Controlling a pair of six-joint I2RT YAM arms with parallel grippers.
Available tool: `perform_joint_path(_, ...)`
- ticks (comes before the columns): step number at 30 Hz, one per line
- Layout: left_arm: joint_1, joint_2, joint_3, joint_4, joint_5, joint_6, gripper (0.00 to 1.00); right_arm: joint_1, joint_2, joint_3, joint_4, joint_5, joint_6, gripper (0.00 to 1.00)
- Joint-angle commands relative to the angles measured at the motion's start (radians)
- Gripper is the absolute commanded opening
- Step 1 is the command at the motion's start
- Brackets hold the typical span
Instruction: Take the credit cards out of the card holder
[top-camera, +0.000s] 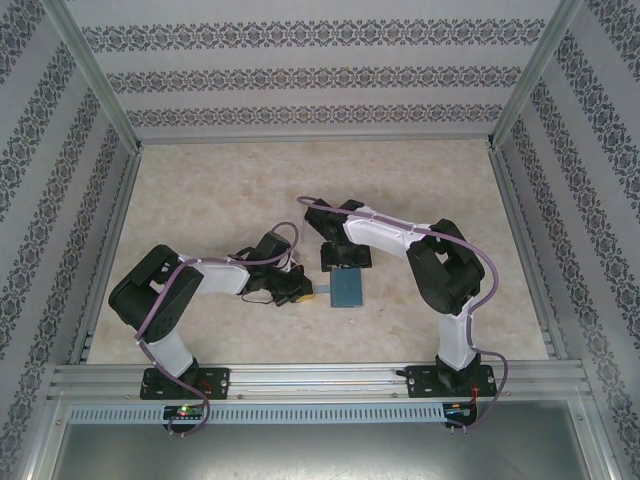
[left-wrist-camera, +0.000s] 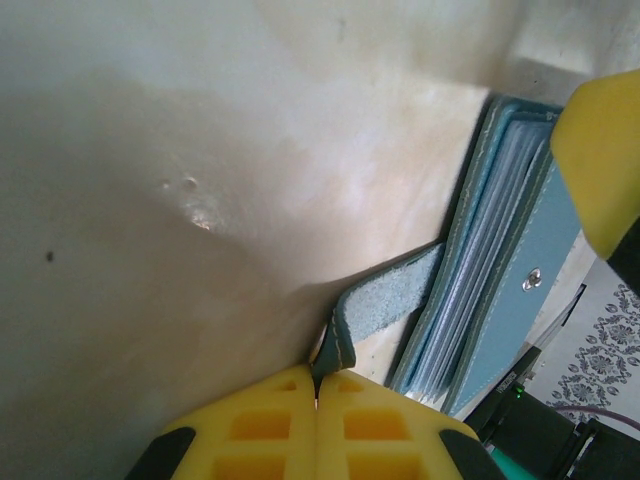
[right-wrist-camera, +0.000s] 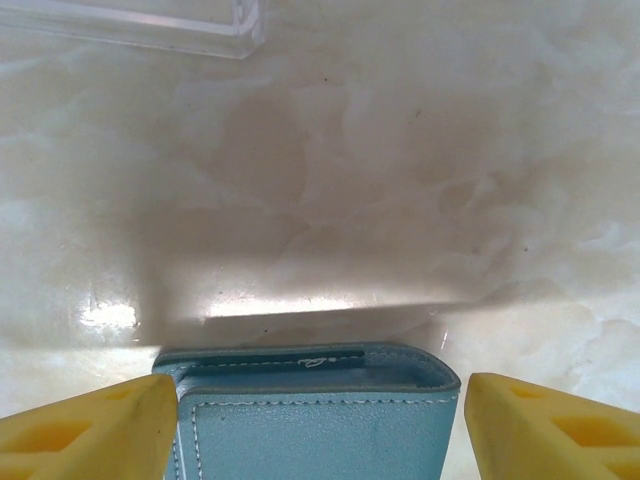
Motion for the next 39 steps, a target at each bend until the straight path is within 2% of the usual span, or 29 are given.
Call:
perform_joint_path(1, 0.006, 0.034, -0.02, -0.044, -0.025, 0.004, 0.0, 0.004, -0.024, 0.03, -0.058, 0.05, -0.015, 0.75)
perform_joint_path(13, 0.008, 0.031, -0.02, -0.06, -0.04, 0.0, 0.0, 0.003, -0.096, 0.027, -0.109, 0.078, -0.023, 0.7)
perform_joint_path(20, 0.008, 0.028, 0.002, -0.114, -0.066, 0.01, 0.0, 0.004, -0.136, 0.013, -0.134, 0.077, -0.025, 0.55)
perform_joint_path(28, 0.008, 0.016, 0.027, -0.173, -0.101, 0.026, 0.0, -0.01, -0.175, -0.033, -0.133, 0.048, -0.028, 0.33)
perform_joint_path(39, 0.008, 0.004, 0.038, -0.2, -0.124, 0.035, 0.0, -0.052, -0.229, -0.122, -0.063, -0.035, -0.026, 0.18)
